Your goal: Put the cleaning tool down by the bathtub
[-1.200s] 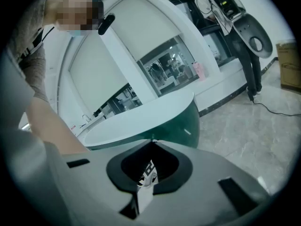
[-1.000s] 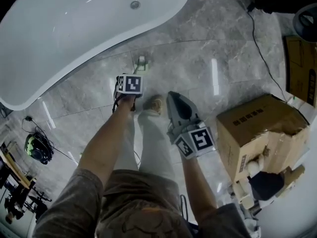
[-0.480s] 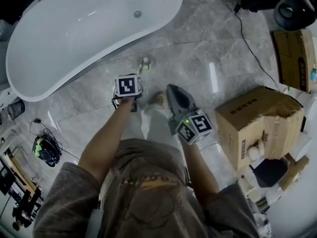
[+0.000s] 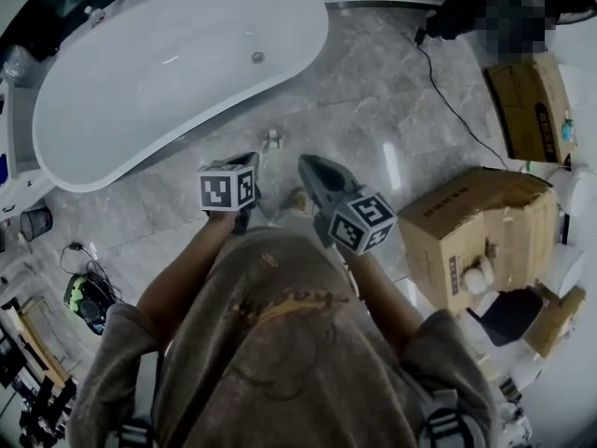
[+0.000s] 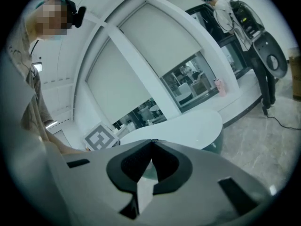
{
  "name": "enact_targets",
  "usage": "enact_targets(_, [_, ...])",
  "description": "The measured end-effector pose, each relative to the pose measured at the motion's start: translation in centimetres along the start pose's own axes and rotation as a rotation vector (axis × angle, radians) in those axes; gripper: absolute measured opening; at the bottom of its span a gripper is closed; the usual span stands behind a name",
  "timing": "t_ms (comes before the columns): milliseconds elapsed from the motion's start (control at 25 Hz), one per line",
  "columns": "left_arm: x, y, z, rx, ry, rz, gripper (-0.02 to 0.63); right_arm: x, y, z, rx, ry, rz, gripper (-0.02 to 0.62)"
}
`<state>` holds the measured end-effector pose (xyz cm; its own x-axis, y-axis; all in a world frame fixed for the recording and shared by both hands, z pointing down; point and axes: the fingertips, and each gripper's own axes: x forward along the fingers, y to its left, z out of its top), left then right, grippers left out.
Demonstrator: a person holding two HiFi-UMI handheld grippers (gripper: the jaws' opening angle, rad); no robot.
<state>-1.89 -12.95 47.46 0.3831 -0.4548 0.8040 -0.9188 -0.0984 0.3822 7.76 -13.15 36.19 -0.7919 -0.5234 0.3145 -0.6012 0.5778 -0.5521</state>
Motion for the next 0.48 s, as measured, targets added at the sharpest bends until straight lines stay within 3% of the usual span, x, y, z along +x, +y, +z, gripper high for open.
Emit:
enact_targets(200, [-6.5,-3.0,4.5,0.148,-0.130,-0.148,0.006,-0.5,3.9,2.8,-0.091,-0.003,0.072,-0.002])
enact_targets(480, [-13.9,-6.8,8.1,0.324,-0.274,-0.239,0.008,-2.1,7.8,8.0,-0.209,-0.052,0.166,-0.002])
